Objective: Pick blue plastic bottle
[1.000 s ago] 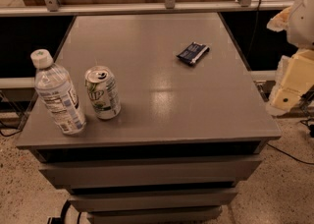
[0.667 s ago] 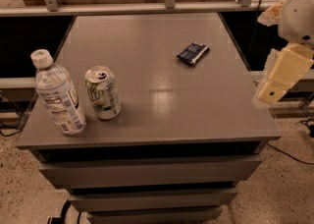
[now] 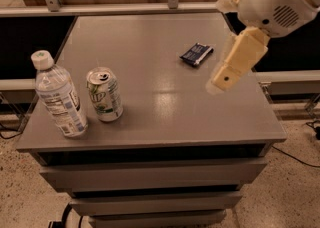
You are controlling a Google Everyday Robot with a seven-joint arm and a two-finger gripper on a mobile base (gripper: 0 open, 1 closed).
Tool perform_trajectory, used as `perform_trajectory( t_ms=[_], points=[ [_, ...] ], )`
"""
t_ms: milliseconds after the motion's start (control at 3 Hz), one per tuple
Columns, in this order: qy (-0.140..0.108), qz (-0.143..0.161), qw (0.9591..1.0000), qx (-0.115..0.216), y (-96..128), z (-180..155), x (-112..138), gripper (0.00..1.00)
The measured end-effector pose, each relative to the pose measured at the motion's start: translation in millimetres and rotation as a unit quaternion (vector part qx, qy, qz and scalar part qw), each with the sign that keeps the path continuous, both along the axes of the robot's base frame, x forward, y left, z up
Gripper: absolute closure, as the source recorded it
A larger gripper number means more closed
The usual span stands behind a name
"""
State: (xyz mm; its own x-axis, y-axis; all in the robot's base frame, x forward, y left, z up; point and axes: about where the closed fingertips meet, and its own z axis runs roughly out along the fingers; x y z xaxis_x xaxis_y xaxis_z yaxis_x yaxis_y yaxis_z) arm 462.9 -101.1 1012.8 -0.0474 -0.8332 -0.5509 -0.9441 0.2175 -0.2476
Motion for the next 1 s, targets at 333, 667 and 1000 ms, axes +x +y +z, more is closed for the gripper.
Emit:
perform_trajectory(
  t_ms=[333, 667, 1000],
  points=[
    [-0.002, 0.051, 0.9977, 0.044, 57, 13, 1, 0.00],
    [0.000, 0.090, 0.9929, 0.077, 110, 22, 4, 0.00],
    [0.007, 0.115, 0.9883, 0.100, 151, 24, 6, 0.00]
  ],
)
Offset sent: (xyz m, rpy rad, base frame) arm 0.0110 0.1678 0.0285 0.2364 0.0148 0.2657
